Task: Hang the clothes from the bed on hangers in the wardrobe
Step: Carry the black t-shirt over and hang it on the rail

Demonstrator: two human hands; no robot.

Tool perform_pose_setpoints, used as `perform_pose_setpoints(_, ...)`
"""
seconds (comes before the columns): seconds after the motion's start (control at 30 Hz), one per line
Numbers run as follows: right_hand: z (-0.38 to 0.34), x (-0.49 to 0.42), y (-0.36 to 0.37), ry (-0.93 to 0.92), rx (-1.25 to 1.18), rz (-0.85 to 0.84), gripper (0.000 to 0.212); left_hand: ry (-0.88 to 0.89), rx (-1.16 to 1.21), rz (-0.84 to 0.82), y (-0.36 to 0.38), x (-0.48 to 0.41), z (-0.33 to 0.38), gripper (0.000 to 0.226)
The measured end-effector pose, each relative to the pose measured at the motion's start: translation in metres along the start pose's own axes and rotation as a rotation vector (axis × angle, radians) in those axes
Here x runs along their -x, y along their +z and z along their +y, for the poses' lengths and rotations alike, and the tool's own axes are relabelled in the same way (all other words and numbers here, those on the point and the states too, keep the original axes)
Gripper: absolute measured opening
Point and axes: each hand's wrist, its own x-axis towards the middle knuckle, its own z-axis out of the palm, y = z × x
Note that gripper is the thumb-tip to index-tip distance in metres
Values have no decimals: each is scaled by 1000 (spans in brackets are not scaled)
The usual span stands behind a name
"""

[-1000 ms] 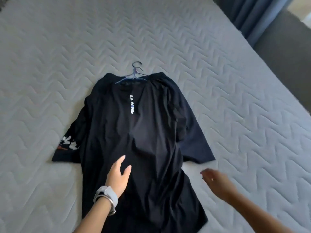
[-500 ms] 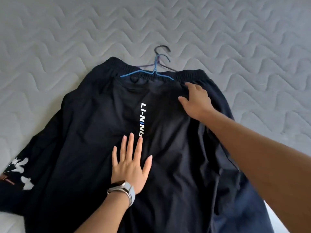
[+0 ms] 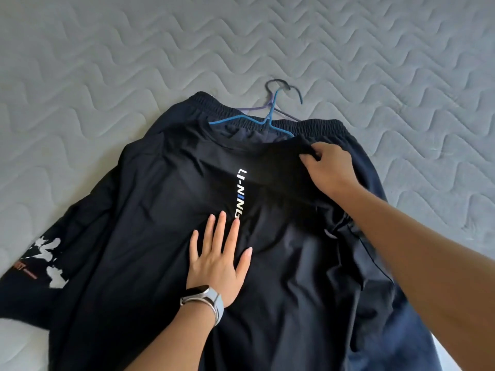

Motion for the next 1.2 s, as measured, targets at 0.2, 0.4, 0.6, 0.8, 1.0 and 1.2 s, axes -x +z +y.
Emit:
perform_pose_setpoints(0.2, -19, 95, -30, -94, -226, 21, 20, 18, 165, -206, -21, -8, -2, 67)
perform_pose_setpoints(0.4, -39, 198, -59, -47, -379, 67, 23, -195, 1009, 34, -137, 54, 11, 30)
perform_pose_setpoints(0.6, -113, 313, -102, -208, -430, 61, 24, -91, 1291, 128, -282, 118, 52, 21)
perform_pose_setpoints(0.8, -191, 418, -189, -585, -226, -196, 34, -29, 1167, 236, -422, 195, 14, 21)
perform_pose_setpoints(1.0, -250, 448, -285, -552, -236, -90, 18, 127, 834, 299, -568, 300, -41, 27)
perform_pose_setpoints(1.2, -319, 478, -345, -565, -386, 160, 40, 109, 720, 451, -673, 403, -54, 28)
